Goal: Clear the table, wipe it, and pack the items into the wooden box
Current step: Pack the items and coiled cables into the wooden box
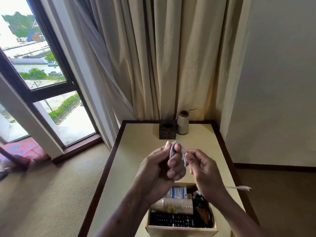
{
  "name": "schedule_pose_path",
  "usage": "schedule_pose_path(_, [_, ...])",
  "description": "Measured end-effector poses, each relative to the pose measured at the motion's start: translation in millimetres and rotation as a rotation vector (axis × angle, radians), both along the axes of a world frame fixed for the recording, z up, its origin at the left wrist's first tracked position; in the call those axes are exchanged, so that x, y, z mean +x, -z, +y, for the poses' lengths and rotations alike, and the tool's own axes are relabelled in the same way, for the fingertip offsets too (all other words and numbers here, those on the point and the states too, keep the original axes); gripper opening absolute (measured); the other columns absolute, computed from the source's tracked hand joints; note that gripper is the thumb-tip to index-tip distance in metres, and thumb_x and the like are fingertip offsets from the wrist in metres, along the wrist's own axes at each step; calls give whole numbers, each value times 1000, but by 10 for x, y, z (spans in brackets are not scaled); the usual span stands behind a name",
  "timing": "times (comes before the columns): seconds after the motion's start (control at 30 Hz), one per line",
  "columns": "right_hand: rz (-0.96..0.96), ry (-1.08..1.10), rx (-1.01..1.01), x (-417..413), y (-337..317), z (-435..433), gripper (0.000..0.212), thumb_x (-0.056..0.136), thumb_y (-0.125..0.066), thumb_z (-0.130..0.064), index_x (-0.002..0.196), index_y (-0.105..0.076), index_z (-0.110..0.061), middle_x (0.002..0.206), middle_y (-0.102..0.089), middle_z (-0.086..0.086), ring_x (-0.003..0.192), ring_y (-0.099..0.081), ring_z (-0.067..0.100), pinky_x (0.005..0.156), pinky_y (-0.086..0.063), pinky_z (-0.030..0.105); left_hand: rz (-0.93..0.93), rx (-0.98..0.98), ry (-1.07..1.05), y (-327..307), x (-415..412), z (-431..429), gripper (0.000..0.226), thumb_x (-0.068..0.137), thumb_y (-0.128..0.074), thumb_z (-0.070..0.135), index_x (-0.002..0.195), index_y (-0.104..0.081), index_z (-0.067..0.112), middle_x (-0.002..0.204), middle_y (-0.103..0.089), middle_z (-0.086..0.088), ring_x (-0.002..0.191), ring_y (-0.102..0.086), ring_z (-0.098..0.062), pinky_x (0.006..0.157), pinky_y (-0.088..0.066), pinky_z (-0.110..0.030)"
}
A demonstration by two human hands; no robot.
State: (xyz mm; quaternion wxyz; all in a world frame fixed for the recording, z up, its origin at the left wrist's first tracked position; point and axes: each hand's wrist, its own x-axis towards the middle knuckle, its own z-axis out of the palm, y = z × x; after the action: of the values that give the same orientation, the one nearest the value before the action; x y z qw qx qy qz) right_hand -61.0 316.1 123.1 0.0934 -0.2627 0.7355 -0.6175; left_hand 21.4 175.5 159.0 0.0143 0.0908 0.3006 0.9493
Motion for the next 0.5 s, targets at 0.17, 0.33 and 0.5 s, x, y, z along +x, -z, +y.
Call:
schedule_pose_path(0.17, [-46, -232, 221, 226, 164, -33, 21, 105, -52, -29, 115, -66, -41, 75, -64, 3, 50, -44, 3, 52, -36, 21, 60, -521, -400, -159, -127, -7, 28, 109, -44, 18, 104, -58, -5, 83, -67, -19, 73, -67, -29, 70, -57, -37])
schedule_pose_path(0.33, [199, -359, 527, 259, 79, 7, 36, 104, -50, -15, 137, -57, -28, 84, -69, -10, 61, -56, -4, 57, -36, 11, -7, -1448, -621, 12, -320, -157, 21, 107, -50, 18, 95, -64, 10, 85, -75, 1, 73, -72, -15, 72, -60, -42])
schedule_pose_path(0.5, [216, -289, 504, 63, -144, 212, 26, 101, -60, -21, 122, -72, -30, 97, -73, -16, 84, -67, -1, 74, -58, 26, -54, -1688, -231, 289, -355, -267, 25, 105, -52, 18, 80, -59, 17, 82, -63, 3, 65, -62, -6, 60, -56, -34])
